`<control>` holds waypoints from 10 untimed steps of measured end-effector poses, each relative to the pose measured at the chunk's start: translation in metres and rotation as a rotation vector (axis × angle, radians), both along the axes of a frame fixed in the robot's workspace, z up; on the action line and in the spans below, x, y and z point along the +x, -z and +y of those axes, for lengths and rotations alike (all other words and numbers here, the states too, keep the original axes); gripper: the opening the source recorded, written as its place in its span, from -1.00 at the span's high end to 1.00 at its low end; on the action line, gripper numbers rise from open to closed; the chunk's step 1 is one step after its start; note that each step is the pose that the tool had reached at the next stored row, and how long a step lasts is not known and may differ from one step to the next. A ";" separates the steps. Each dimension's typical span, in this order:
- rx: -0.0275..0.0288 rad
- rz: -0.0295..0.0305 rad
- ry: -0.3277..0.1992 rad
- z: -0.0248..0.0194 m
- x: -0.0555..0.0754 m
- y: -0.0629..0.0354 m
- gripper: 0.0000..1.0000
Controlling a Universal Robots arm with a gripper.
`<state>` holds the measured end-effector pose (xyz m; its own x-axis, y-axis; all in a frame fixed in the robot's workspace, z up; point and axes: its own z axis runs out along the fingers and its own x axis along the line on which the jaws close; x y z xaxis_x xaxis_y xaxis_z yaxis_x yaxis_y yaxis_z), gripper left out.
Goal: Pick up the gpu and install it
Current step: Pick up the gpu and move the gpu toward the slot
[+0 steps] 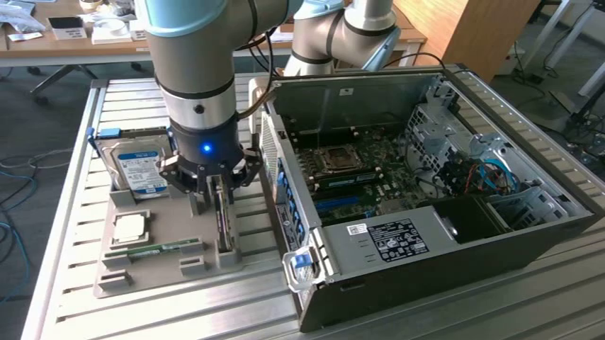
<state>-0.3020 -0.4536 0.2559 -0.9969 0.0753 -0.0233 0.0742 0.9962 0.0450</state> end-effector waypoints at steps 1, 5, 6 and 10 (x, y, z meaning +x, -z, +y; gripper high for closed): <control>0.0001 0.0000 0.000 0.0000 0.000 0.0008 0.17; -0.0006 0.0000 0.000 0.0000 0.000 0.0030 0.17; -0.0007 0.0001 0.000 0.0000 0.000 0.0039 0.17; -0.0008 0.0000 0.000 0.0000 0.000 0.0076 0.17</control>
<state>-0.3019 -0.4537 0.2483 -0.9969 0.0752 -0.0234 0.0741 0.9963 0.0442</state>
